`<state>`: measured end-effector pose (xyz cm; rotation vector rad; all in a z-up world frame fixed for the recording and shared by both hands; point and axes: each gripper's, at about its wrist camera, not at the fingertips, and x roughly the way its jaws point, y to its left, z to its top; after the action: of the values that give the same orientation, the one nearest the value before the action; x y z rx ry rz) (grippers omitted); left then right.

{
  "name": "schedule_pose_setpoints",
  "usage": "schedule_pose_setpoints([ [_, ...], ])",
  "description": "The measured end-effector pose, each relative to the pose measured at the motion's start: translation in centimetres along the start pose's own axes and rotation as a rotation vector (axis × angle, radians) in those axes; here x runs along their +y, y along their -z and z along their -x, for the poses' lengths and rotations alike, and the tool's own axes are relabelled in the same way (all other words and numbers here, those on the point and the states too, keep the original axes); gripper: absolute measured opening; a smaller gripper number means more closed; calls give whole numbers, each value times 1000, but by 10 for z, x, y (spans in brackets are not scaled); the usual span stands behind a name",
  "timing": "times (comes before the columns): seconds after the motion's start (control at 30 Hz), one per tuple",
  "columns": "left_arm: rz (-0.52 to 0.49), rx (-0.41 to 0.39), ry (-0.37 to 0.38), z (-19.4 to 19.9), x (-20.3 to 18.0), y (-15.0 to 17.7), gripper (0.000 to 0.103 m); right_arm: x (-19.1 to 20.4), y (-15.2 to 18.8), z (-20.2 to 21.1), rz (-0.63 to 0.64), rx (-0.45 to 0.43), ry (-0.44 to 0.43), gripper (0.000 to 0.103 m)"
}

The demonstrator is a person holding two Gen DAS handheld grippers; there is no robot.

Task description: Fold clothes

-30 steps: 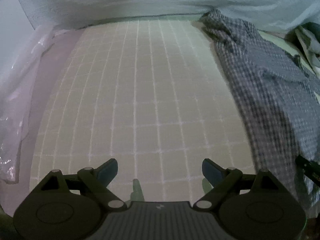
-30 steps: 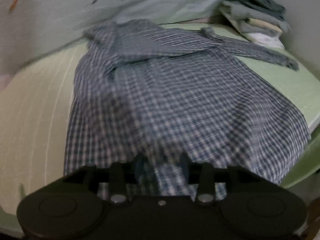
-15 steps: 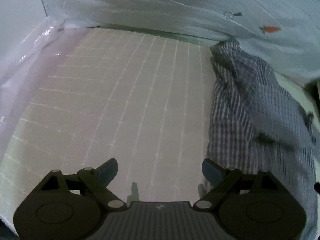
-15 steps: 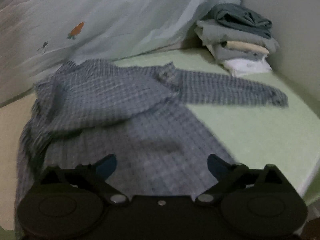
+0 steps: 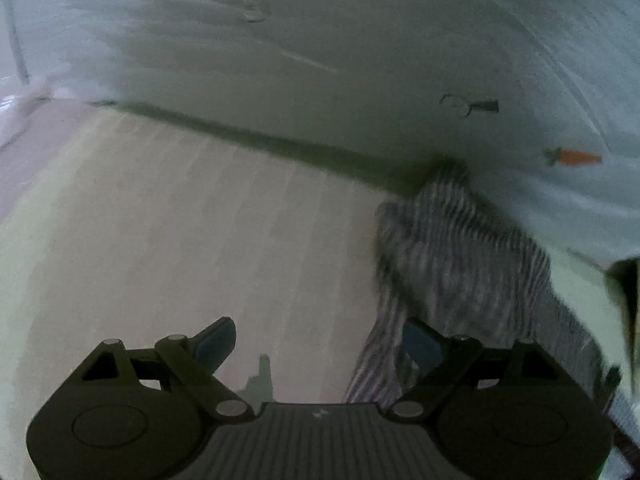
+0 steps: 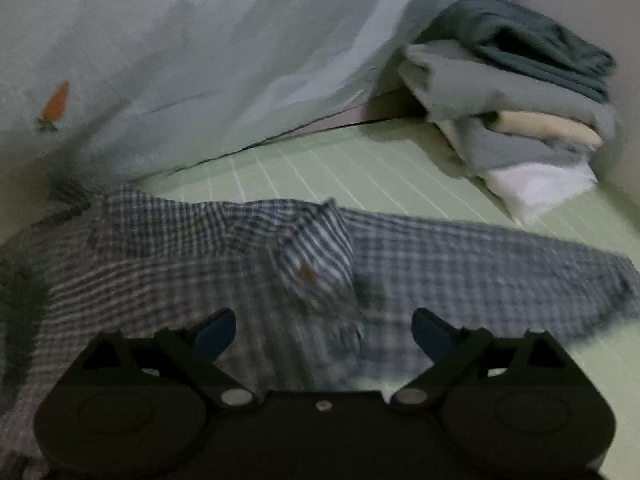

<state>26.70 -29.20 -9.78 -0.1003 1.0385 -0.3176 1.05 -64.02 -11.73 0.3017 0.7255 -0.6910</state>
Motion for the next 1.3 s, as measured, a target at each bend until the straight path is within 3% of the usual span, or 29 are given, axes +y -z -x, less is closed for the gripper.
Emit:
schedule_pose_setpoints([
  [0.13,8,58,39,-46,-10,-28,82,9,-15,-38,53,25,61,96],
  [0.17,12,73,47,-55,-12,-32,75,7,-17,-44,37,29,81,95],
  [0.23,25,99,58,-72,-13,-39,54,0,-21,-54,-6,36,105,85],
  [0.27,34,109,61,-79,-13,-41,26,-5,-22,-58,-31,39,105,81],
  [0.3,43,120,64,-86,-13,-44,5,-11,-24,-61,-55,41,105,68],
  [0.33,60,117,64,-90,-12,-46,3,-16,-26,-64,-78,44,102,41],
  [0.4,85,76,70,-90,-9,-53,2,-25,-32,-67,-96,34,82,11],
  [0.47,79,9,61,-81,-7,-62,2,-35,-42,-62,-102,-24,86,7],
  [0.67,68,17,59,-91,-11,-68,2,-71,-82,-50,-164,-157,65,6],
  [0.83,11,53,-15,-108,-20,-56,4,-66,-81,-78,-72,-91,86,7],
  [0.87,-10,49,-22,-107,-23,-57,10,-66,-79,-80,-70,-80,84,7],
  [0.93,-50,29,-35,-99,-28,-60,31,-64,-78,-74,-59,-91,78,7],
  [1.0,-81,23,-40,-87,-32,-64,80,-62,-77,-68,-49,-103,72,7],
  [1.17,-156,-47,-68,-30,-34,-52,86,-52,-72,-34,-13,-165,18,7],
  [1.3,-178,-85,-101,31,-23,-13,91,-34,-60,14,34,-235,-72,7],
])
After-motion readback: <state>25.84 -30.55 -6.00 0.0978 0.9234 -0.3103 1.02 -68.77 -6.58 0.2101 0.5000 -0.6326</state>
